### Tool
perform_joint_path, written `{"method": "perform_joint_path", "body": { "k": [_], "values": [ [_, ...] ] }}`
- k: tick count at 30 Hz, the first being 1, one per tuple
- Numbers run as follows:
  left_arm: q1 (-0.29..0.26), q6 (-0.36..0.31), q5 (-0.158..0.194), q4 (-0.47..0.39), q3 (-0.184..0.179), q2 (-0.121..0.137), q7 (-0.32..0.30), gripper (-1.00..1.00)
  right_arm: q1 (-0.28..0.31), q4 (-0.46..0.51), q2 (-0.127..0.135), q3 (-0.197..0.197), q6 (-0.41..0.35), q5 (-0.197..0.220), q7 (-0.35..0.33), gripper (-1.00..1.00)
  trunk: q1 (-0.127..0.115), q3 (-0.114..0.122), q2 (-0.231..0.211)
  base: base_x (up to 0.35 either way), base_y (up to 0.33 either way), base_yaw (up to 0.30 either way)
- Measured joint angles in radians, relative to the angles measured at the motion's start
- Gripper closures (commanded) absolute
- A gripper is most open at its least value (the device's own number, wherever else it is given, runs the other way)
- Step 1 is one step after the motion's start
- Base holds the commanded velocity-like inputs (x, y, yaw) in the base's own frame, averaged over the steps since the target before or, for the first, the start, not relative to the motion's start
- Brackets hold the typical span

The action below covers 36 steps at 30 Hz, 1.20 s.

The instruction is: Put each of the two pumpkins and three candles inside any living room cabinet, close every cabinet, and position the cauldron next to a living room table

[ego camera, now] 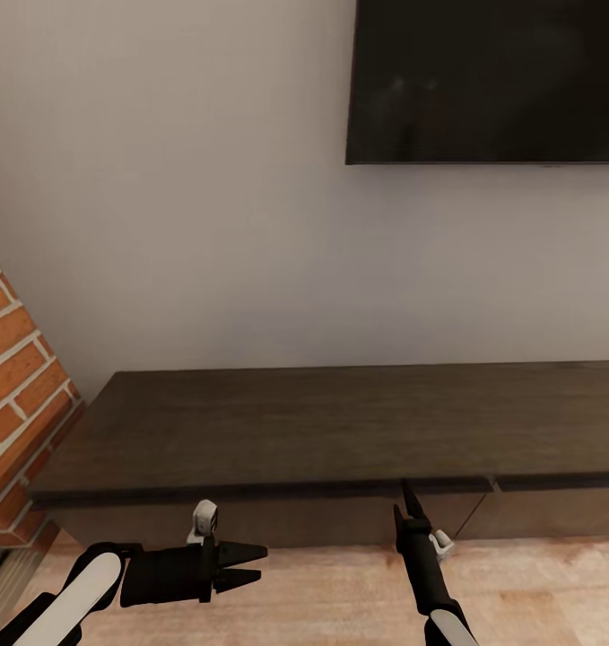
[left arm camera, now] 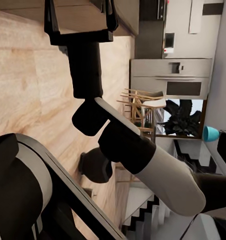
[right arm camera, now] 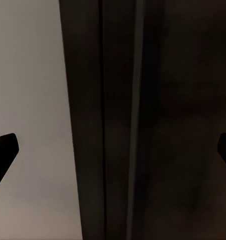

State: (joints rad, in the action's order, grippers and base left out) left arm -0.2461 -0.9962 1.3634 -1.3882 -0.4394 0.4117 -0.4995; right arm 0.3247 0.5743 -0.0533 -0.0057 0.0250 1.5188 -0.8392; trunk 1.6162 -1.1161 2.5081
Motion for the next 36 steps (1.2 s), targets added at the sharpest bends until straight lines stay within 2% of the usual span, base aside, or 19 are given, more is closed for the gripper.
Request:
{"method": "perform_joint_path", "body": {
  "k": [21,25,31,36],
  "values": [
    [0.000,0.000,0.000,0.000,0.003,0.000,-0.001,-1.00,0.000,0.000,0.000,0.000,-0.002,0.000,-0.001,-1.00,0.001,-0.004,0.000,0.009,0.000,0.000],
    [0.000,0.000,0.000,0.000,0.002,0.000,-0.001,-1.00,0.000,0.000,0.000,0.001,-0.002,-0.001,-0.001,-1.00,0.003,-0.019,0.001,0.000,0.000,0.000],
    [0.000,0.000,0.000,0.000,0.001,-0.001,0.000,-1.00,0.000,0.001,0.000,0.001,-0.003,-0.002,-0.002,-1.00,0.002,-0.019,0.001,0.000,0.000,0.000],
    [0.000,0.000,0.000,0.000,0.001,-0.001,0.000,-1.00,0.000,0.002,0.000,0.001,-0.003,-0.002,-0.003,-1.00,0.004,-0.035,0.002,0.000,0.000,0.000]
  ]
}}
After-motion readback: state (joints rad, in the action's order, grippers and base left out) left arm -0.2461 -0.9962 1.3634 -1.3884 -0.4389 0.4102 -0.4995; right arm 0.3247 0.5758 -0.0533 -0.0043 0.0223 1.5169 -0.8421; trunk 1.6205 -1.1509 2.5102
